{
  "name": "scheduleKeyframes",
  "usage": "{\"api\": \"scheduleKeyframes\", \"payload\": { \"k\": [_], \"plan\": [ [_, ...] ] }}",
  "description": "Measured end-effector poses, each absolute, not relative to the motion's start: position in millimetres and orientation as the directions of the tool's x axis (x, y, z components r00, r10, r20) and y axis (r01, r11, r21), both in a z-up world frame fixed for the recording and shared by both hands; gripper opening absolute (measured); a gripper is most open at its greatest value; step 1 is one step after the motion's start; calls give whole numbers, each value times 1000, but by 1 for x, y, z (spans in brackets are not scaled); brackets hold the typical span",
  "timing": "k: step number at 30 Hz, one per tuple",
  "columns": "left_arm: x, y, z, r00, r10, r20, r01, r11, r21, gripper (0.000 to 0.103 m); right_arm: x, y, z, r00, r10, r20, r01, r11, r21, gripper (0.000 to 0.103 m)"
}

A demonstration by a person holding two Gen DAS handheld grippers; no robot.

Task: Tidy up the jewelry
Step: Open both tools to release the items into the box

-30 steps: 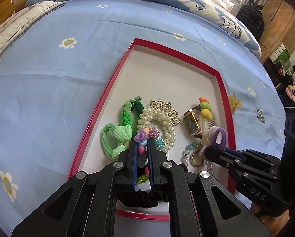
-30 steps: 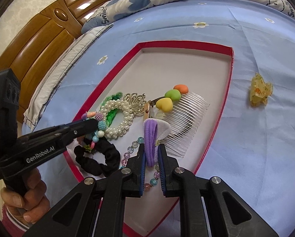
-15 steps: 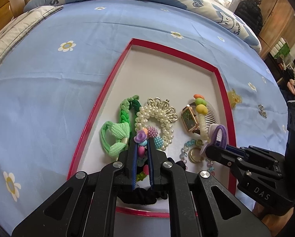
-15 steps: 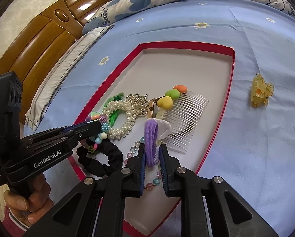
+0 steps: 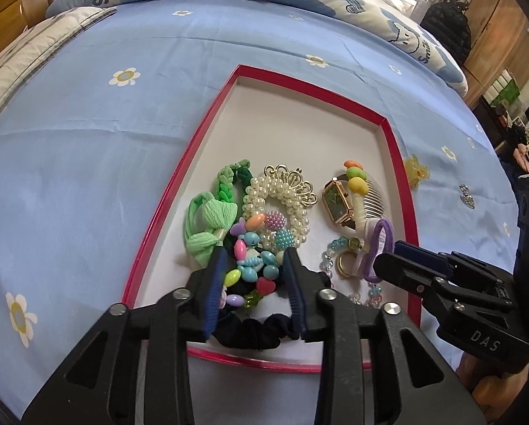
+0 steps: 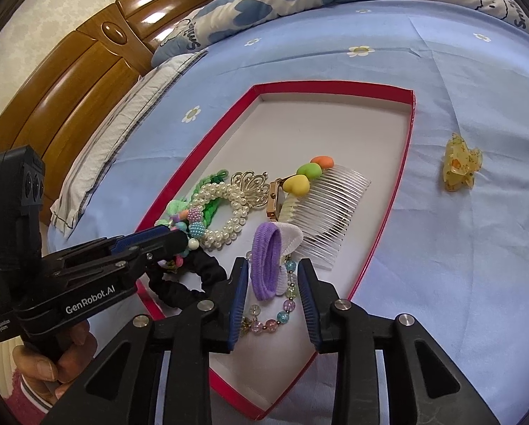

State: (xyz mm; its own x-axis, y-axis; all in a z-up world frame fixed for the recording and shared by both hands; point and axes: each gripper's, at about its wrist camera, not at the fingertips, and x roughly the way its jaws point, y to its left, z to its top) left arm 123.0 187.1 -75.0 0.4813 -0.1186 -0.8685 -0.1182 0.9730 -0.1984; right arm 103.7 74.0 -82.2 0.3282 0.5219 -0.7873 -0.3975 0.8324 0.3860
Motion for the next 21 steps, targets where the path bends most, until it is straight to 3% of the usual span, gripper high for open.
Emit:
{"api": "scheduleKeyframes", "payload": {
  "k": [10,16,19,21],
  "plan": [
    [113,189,-68,498,-127,-858,-122,969,-214,53,94,67,-73,364,547,-754,-411,821,397,43],
    [106,191,-64,507,-127,-852,-130,966,-221,71,91,59,-68,393,565,-725,-410,814,412,60],
    [101,192,-60,519,-142,-843,-130,961,-243,76,89,57,-64,408,574,-710,-414,809,417,63],
    [96,192,-56,528,-151,-836,-127,959,-254,76,87,56,-63,412,579,-704,-417,806,419,71]
  ]
}}
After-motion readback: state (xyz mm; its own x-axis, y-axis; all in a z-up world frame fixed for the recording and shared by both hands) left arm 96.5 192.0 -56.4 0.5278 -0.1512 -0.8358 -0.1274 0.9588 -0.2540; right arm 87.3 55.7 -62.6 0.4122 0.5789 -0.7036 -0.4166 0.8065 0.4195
